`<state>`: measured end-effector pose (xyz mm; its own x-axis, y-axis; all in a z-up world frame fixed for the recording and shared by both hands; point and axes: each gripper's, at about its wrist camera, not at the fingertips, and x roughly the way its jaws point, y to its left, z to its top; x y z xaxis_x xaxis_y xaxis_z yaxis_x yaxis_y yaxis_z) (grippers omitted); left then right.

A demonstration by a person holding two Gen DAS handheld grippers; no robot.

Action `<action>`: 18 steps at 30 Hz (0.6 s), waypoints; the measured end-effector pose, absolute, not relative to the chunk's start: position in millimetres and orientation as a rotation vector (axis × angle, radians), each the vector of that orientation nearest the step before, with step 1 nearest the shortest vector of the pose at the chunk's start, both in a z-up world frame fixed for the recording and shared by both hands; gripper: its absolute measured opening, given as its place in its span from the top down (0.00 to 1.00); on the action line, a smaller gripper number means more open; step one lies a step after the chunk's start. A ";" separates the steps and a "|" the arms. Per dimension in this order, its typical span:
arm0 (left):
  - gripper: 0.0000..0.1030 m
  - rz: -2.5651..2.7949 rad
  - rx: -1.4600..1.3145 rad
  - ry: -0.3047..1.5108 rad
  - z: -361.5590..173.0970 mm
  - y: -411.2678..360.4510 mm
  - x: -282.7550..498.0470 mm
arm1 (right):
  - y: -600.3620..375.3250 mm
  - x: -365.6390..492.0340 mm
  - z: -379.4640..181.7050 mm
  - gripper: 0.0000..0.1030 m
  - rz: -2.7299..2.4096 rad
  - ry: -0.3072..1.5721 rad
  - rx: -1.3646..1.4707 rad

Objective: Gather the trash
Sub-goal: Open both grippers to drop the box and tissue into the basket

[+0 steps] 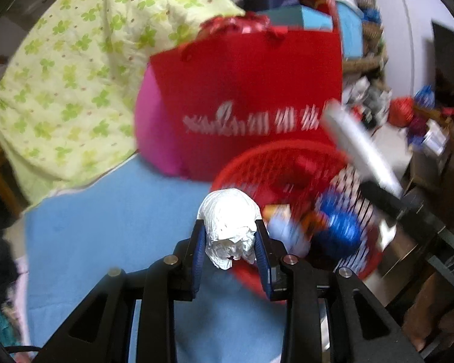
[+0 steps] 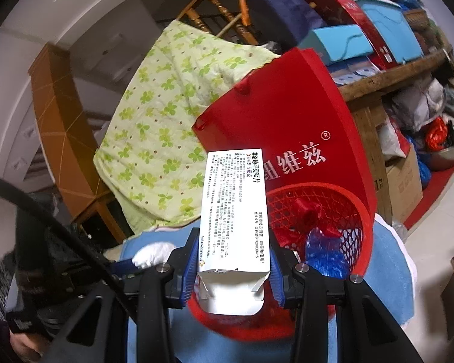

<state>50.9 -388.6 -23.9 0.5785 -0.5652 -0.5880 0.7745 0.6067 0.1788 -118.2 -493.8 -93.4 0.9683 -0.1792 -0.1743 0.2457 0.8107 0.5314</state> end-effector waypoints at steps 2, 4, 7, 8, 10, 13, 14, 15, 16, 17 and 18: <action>0.51 -0.884 0.408 0.542 -24.3 -399.8 65.7 | -511.7 -108.0 -99.3 0.49 -0.241 0.148 0.646; 0.49 -0.953 0.358 0.603 -31.7 -408.1 81.8 | -527.5 -102.2 -106.3 0.41 -0.257 0.169 0.713; 0.40 -0.986 0.300 0.679 -44.3 -404.2 94.0 | -542.3 -100.4 -115.1 0.41 -0.262 0.185 0.799; 0.40 -0.982 0.279 0.692 -47.2 -397.2 95.4 | -544.0 -101.8 -115.9 0.40 -0.260 0.179 0.812; 0.40 -0.970 0.260 0.700 -51.0 -379.6 95.1 | -542.2 -104.7 -114.1 0.39 -0.263 0.163 0.804; 0.40 -0.909 0.271 0.669 -54.9 -339.7 91.5 | -525.0 -103.9 -103.2 0.39 -0.255 0.134 0.740; 0.40 -0.873 0.273 0.649 -55.9 -319.6 89.9 | -514.8 -102.7 -97.9 0.39 -0.255 0.120 0.703; 0.40 -0.840 0.267 0.633 -56.7 -300.5 88.6 | -503.2 -100.2 -91.9 0.39 -0.250 0.104 0.659; 0.38 -0.806 0.258 0.622 -56.8 -281.5 88.4 | -490.1 -96.2 -85.4 0.39 -0.235 0.087 0.613; 0.33 -0.779 0.253 0.616 -57.4 -268.7 88.5 | -475.4 -90.7 -78.8 0.39 -0.212 0.069 0.570; 0.31 -0.725 0.244 0.602 -57.5 -246.1 91.0 | -460.8 -83.9 -73.2 0.39 -0.186 0.055 0.536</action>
